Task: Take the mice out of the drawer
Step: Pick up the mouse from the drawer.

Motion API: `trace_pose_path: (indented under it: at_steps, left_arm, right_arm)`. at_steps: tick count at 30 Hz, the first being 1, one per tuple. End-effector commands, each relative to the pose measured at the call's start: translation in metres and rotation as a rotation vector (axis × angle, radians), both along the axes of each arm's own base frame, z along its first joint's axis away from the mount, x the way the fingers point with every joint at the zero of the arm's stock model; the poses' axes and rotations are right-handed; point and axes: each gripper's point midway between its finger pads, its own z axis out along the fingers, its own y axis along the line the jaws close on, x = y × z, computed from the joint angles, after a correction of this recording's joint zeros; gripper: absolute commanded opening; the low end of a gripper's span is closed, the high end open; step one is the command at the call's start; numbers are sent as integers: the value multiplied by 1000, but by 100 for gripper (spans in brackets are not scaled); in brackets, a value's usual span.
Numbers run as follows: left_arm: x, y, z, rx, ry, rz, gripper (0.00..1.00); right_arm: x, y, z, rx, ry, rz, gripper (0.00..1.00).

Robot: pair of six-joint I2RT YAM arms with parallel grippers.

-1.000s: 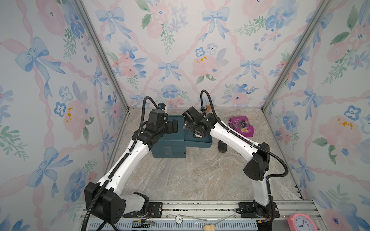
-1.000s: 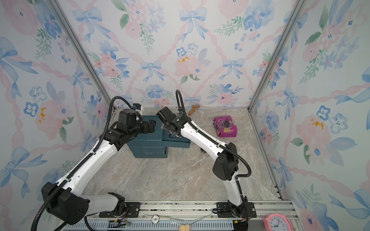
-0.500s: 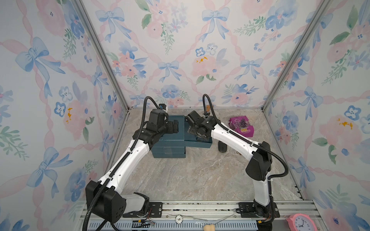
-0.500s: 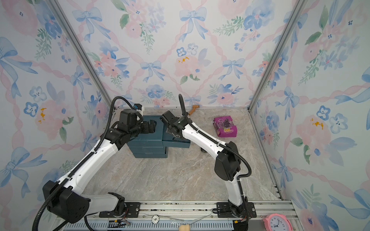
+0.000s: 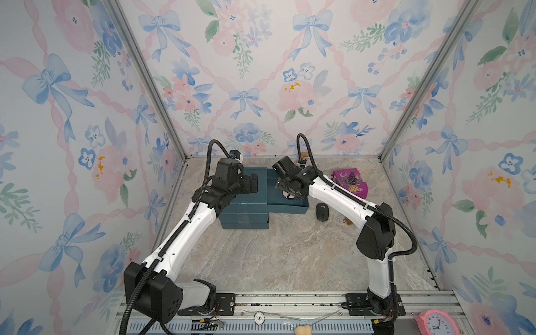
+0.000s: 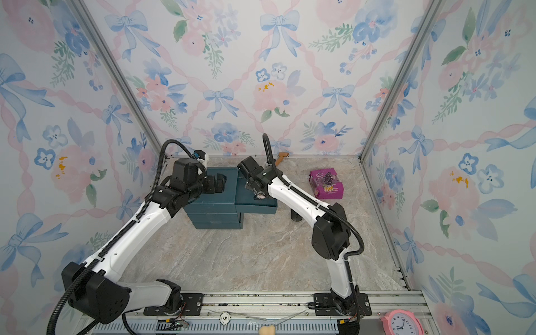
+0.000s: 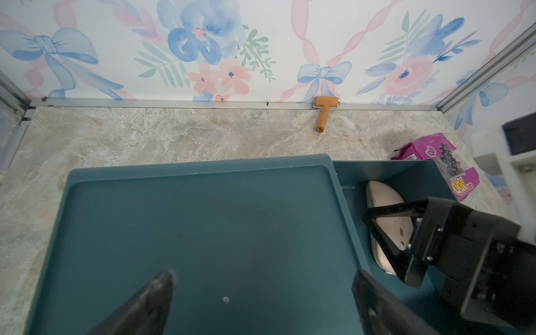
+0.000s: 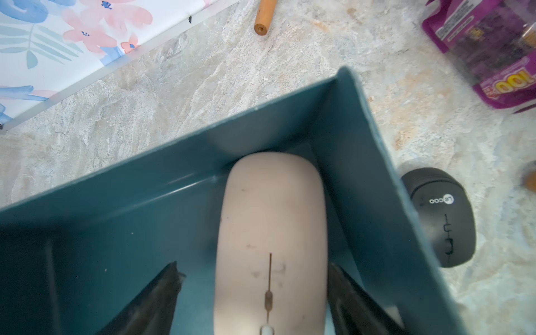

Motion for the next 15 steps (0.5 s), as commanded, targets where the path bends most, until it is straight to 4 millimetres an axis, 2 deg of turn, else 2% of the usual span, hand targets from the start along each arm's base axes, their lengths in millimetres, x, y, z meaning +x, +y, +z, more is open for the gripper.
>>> trace_pose_path:
  at_steps: [1, 6, 11, 15]
  left_arm:
    - [5, 0, 13, -9, -36, -3, 98]
    - [4, 0, 15, -8, -40, 0, 98]
    - [4, 0, 15, -16, -38, 3, 98]
    - [3, 0, 15, -22, -37, 5, 98]
  right_arm:
    - [10, 5, -8, 3, 6, 38, 73]
    - [10, 5, -14, -19, 28, 55, 68]
    - [7, 2, -24, -68, 64, 76, 70]
    - [7, 5, -25, -60, 68, 87, 63]
